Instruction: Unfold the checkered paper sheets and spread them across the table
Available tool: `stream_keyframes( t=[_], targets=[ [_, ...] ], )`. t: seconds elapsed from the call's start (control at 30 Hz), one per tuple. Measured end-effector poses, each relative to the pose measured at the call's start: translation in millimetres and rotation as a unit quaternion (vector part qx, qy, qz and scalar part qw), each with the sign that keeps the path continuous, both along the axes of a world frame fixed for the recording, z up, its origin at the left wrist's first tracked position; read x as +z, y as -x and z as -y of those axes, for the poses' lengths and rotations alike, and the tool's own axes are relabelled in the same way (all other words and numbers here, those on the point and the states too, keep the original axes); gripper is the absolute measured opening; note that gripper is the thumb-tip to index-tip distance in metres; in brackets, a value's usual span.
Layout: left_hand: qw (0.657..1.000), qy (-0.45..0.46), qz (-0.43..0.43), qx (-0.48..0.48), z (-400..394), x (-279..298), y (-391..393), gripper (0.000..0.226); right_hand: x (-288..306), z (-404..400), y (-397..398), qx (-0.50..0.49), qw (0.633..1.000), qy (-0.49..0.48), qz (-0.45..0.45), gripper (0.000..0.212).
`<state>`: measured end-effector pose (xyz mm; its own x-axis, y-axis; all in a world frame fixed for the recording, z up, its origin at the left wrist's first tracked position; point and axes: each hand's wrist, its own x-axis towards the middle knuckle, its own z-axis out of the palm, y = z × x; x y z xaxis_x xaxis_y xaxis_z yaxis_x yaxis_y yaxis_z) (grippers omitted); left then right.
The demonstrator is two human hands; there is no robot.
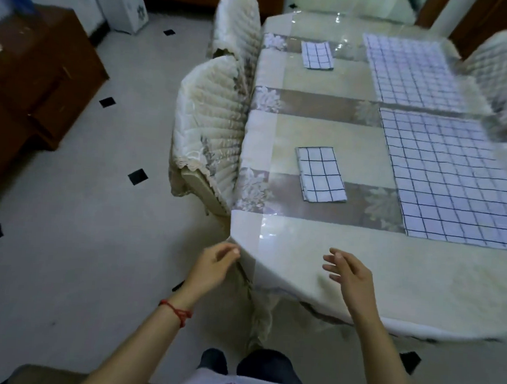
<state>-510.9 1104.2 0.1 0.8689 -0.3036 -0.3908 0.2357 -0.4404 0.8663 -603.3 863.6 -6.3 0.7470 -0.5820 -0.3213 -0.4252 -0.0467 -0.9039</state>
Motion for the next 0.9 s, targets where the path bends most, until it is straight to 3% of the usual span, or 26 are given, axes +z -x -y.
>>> stream_keyframes(
  t=[0.17,0.3,0.43,0.73,0.9],
  targets=[
    [0.999,-0.005,0.039,-0.002,58.4,13.0,-55.9,0.022,-0.7,49.1,-52.3,-0.058,0.998,0.015,-0.019,0.016],
    [0.997,-0.03,0.064,-0.022,100.0,14.0,-97.9,0.024,-5.2,79.3,-95.4,-0.046,0.994,0.069,-0.068,0.03],
    [0.991,-0.064,0.109,-0.041,137.8,14.8,-137.1,0.025,-6.5,93.2,-120.5,-0.042,0.989,0.114,-0.088,0.029],
    [0.951,-0.17,0.182,-0.18,203.4,-12.9,-236.6,0.037,-30.8,93.6,-161.9,-0.095,0.965,0.182,-0.166,0.04],
    [0.917,-0.207,0.201,-0.274,225.3,-29.9,-266.0,0.015,-36.4,77.4,-178.3,-0.143,0.947,0.175,-0.229,0.034]
  ],
)
